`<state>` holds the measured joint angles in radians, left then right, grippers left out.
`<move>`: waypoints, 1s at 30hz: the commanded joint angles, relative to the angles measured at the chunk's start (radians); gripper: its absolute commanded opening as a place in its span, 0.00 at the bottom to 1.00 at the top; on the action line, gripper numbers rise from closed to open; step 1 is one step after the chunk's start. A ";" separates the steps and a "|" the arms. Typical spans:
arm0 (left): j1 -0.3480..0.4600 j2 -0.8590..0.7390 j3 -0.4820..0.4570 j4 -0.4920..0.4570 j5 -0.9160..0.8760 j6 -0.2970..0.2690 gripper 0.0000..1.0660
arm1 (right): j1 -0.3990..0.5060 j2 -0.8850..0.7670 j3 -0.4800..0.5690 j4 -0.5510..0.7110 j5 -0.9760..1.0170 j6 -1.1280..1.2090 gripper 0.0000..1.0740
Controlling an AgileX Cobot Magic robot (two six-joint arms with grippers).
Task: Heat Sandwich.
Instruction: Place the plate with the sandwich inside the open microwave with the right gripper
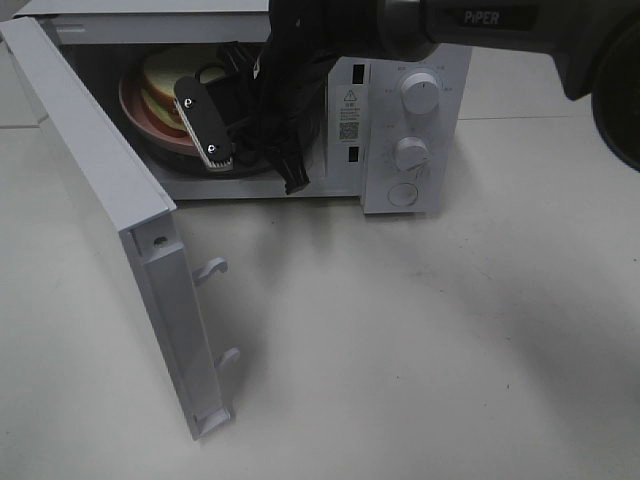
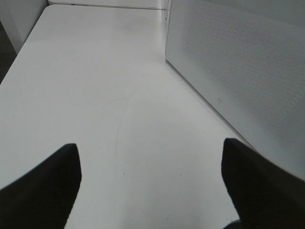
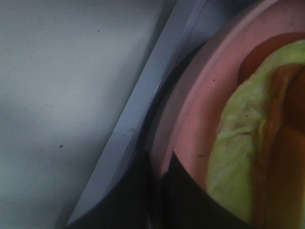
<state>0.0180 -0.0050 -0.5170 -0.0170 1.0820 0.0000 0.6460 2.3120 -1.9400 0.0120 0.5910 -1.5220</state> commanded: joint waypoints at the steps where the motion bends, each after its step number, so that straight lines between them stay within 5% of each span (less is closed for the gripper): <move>1: -0.005 -0.017 0.002 -0.002 -0.013 0.000 0.72 | -0.009 0.000 -0.021 0.009 -0.060 0.005 0.00; 30: -0.005 -0.017 0.002 -0.002 -0.013 0.000 0.72 | -0.040 0.079 -0.021 0.087 -0.178 -0.043 0.00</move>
<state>0.0180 -0.0050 -0.5170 -0.0170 1.0820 0.0000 0.6070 2.4050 -1.9500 0.0910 0.4480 -1.5520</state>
